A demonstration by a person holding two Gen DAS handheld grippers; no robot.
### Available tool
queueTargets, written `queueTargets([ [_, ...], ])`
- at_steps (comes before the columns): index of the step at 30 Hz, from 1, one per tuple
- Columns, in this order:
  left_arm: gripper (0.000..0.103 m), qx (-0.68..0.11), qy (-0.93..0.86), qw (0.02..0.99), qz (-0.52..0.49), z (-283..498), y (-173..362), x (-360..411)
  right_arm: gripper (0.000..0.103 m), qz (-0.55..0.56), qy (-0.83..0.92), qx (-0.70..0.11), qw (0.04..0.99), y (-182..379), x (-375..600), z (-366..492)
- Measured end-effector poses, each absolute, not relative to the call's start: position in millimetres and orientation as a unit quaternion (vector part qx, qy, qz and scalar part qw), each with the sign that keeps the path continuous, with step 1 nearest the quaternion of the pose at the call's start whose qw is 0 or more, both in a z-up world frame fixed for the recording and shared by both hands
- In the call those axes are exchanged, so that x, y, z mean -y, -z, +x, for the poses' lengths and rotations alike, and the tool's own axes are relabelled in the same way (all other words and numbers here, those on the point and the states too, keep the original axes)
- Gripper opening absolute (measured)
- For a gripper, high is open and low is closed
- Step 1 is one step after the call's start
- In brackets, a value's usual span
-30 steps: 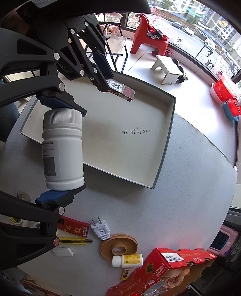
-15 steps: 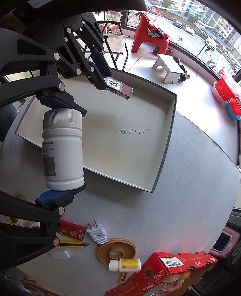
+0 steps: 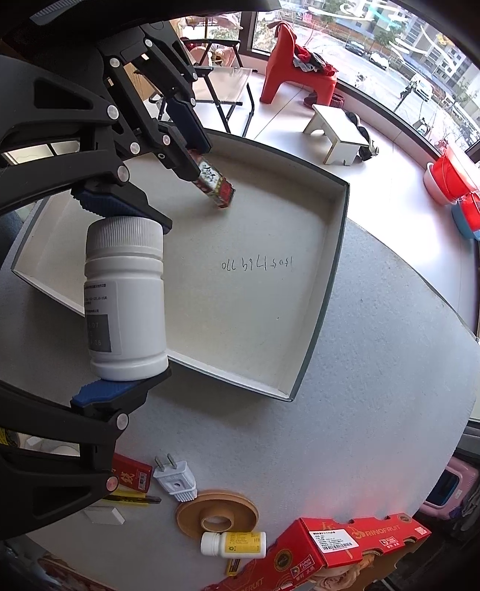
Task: Organize rigid objects
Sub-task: 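Carry the snack packet and white bottle over the white tray with both tools, then open the left tool to drop the snack packet while the right tool releases the bottle, then grasp a metal hose clamp with the left tool while the right tool grasps a tape roll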
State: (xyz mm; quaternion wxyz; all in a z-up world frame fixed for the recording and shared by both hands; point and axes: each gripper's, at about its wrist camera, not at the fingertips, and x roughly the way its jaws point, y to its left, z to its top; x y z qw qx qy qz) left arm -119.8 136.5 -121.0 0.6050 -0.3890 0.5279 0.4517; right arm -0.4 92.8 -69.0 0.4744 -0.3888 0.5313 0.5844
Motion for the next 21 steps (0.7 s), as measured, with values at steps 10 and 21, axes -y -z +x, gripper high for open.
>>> queueTargets([
  [10, 0.103, -0.526, -0.455, 0.592, -0.408, -118, 117, -125, 0.103, -0.352, -0.564, -0.557, 0.497, 62, -57, 47],
  [21, 0.103, -0.551, -0.334, 0.665, -0.377, -26, 104, -73, 0.103, -0.325, -0.428, -0.621, 0.571, 92, 59, 168],
])
